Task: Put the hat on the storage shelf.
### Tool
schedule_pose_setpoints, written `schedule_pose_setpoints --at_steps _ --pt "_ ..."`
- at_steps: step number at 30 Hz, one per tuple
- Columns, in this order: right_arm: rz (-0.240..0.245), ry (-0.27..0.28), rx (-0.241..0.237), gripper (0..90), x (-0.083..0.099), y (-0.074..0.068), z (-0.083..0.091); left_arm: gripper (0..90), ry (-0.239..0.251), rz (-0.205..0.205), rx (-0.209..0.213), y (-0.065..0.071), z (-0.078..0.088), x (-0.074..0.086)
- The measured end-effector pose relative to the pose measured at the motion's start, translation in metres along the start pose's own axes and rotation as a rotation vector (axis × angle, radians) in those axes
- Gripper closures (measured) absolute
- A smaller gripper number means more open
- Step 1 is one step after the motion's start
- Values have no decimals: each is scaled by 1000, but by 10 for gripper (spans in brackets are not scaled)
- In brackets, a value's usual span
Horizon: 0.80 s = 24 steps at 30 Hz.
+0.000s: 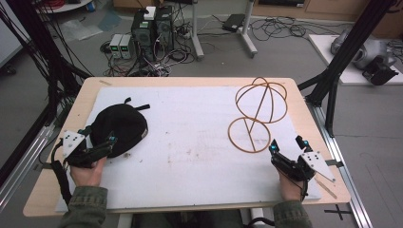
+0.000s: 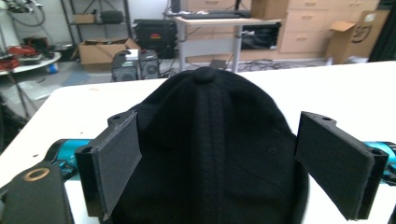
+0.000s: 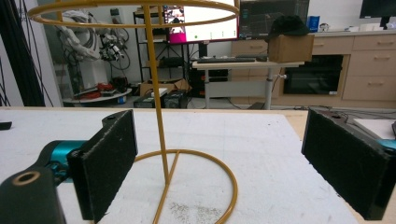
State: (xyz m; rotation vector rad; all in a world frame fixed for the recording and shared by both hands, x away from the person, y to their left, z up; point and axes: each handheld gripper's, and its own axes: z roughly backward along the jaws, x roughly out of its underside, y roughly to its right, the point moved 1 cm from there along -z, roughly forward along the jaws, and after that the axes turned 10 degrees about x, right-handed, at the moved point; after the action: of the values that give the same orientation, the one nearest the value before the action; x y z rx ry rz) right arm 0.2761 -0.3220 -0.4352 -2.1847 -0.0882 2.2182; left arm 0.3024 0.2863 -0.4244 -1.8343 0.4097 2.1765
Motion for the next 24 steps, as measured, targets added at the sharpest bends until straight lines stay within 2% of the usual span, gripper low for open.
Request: schedule_pose_setpoints --at_steps 11,15,16,24 --pt "2 0 2 97 0 2 1 151 -40 -4 -28 -5 -9 1" --pt "9 -2 -4 97 1 0 0 151 -72 -20 -42 -6 -11 -1" --pt "8 -1 -5 97 1 0 0 151 -85 -38 -48 -6 -13 -3" --pt "9 0 -5 97 0 0 1 152 -132 -42 -23 -5 -24 -6"
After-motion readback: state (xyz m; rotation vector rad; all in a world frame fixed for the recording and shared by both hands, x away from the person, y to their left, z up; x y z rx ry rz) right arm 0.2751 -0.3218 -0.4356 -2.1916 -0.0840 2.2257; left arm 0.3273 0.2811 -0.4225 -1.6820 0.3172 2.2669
